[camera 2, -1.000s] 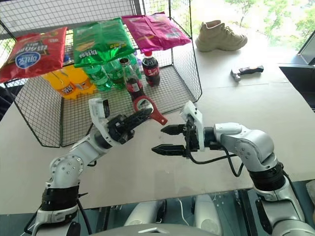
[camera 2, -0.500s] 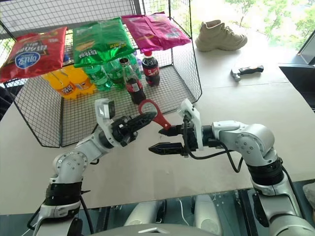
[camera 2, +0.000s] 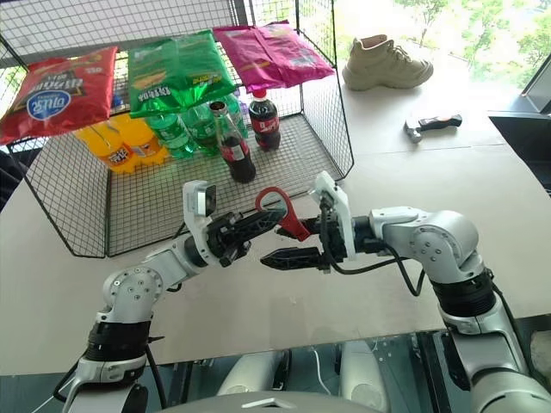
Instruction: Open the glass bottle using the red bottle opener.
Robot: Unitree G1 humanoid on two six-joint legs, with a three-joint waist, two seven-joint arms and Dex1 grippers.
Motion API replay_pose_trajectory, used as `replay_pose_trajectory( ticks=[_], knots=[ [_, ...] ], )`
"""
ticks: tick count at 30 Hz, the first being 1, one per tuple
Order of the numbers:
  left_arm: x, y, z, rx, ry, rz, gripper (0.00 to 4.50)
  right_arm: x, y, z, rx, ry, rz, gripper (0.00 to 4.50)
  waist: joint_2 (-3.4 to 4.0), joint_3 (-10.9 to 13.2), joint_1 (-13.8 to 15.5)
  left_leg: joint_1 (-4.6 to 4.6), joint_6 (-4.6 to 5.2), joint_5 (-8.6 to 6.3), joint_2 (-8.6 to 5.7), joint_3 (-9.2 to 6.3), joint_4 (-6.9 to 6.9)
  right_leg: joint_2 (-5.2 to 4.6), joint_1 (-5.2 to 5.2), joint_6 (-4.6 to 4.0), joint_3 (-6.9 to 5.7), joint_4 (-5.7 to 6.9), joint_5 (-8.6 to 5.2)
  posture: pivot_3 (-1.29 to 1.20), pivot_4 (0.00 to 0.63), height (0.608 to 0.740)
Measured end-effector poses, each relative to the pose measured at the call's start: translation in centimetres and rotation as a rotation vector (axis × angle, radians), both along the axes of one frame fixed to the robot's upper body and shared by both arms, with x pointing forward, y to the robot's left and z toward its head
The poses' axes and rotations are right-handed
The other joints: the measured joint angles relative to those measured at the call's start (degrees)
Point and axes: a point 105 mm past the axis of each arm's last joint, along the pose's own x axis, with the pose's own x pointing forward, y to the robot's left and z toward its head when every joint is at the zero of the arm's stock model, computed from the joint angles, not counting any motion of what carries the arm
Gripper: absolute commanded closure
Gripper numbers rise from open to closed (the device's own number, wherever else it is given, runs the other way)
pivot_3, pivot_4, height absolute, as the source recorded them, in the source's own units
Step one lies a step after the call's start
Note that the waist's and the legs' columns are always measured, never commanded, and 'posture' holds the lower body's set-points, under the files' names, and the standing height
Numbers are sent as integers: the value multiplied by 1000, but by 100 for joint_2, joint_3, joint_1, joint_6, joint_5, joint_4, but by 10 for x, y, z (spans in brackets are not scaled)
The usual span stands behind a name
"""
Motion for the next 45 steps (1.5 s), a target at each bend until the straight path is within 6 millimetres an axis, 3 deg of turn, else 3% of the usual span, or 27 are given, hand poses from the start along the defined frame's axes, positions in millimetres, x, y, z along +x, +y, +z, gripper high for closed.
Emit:
replay_pose_trajectory(
  ticks=[2, 5, 12, 13, 24, 27, 32, 34, 36, 38, 41, 45],
  knots=[
    [0, 0, 0, -1, -1, -1, 4471, -2, -1, -3, -16, 11, 12, 0, 0, 0, -1, 0, 0, 0, 0, 0, 0, 0, 0, 0, 0, 0, 0, 0, 150, 740],
    [0, 0, 0, -1, -2, -1, 4500, -3, -2, -4, -22, 18, 21, 895, 0, 0, 0, 0, 1, -1, 0, 0, 0, 0, 0, 0, 0, 0, 0, 0, 150, 740],
    [-7, -2, 6, -22, -28, -44, 4500, 1, -6, -5, -37, 15, -3, 4276, 0, 0, 0, -2, 0, 0, 0, 0, 0, -1, 0, 0, 0, -2, 0, 0, 150, 740],
    [-8, -2, 6, -24, -30, -47, 4500, 1, -6, -5, -36, 17, -3, 4483, 0, 0, 0, -3, 0, 0, 0, 0, 0, 0, -1, 0, 0, -2, 0, 0, 150, 740],
    [-11, -2, 3, -22, -7, -58, 4500, -2, -6, -8, -49, 42, 10, 4483, 0, 0, 0, -4, 4, -2, 1, -1, 0, -1, -1, 0, -1, -2, 0, 0, 150, 740],
    [-11, -1, 1, -9, 0, -58, 3504, -3, -6, -9, -54, 47, 12, 4500, 0, 0, 0, -4, 5, -3, 1, -2, 0, 0, -2, 0, -2, -3, 0, 0, 150, 740],
    [-10, 2, -7, 28, 21, -30, 1187, 2, -7, -20, -78, 12, -37, 4500, 0, 0, 4, -7, 0, 0, 0, -1, 0, -1, -3, 1, -2, -5, 0, 0, 150, 740],
    [-7, 7, -13, 54, 29, 21, 72, 17, -13, -30, -92, -24, -153, 4500, 0, 0, 5, -7, -1, 1, 0, 0, 0, -2, -5, 1, 0, -5, 0, 0, 150, 740],
    [-6, 9, -16, 74, 26, 49, 72, 24, -17, -35, -102, -33, -206, 4500, -1, 0, 5, -12, -1, 1, 0, 1, -1, -2, -12, 1, 1, -4, 0, 0, 150, 740],
    [-3, 18, -18, 113, -15, 162, 72, 43, -29, -36, -61, -88, -367, 4500, 0, 0, 8, -14, -3, 1, 1, 2, -3, -3, -16, 0, 4, -4, 0, 0, 150, 740],
    [9, 36, -19, 183, -109, 380, 72, 69, -61, -37, -75, -204, -603, 4500, 0, 0, 41, -45, -4, 2, -2, 5, -1, -6, -47, 0, 6, -2, 2, 0, 150, 740],
    [24, 48, -15, 266, -257, 590, 72, 80, -76, -26, -44, -317, -728, 4500, 0, 0, 70, -52, -5, 3, -2, 6, -1, -4, -57, -2, 6, 0, 4, 0, 150, 740]
  ],
)
